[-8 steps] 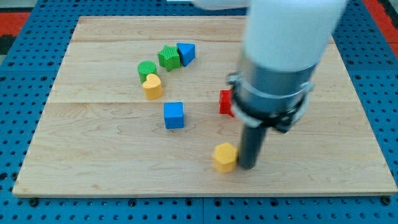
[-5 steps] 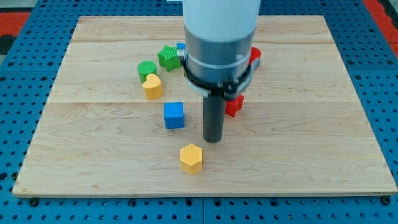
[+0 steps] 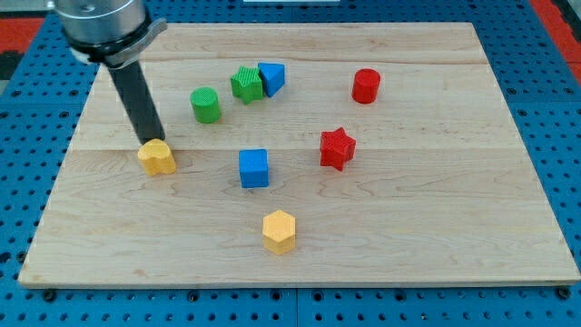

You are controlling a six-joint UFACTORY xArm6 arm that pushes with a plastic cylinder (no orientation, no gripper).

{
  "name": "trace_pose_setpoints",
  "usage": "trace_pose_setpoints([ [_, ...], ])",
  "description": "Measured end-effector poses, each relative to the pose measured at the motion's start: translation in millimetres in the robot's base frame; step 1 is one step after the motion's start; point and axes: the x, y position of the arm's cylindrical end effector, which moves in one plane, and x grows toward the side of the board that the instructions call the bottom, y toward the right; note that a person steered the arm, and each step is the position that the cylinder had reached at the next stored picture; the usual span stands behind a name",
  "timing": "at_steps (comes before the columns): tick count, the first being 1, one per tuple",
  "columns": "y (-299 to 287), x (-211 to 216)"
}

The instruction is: Pus the yellow heart close to the yellow hexagon

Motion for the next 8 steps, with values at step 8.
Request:
trace_pose_setpoints([
  [8, 98, 140],
])
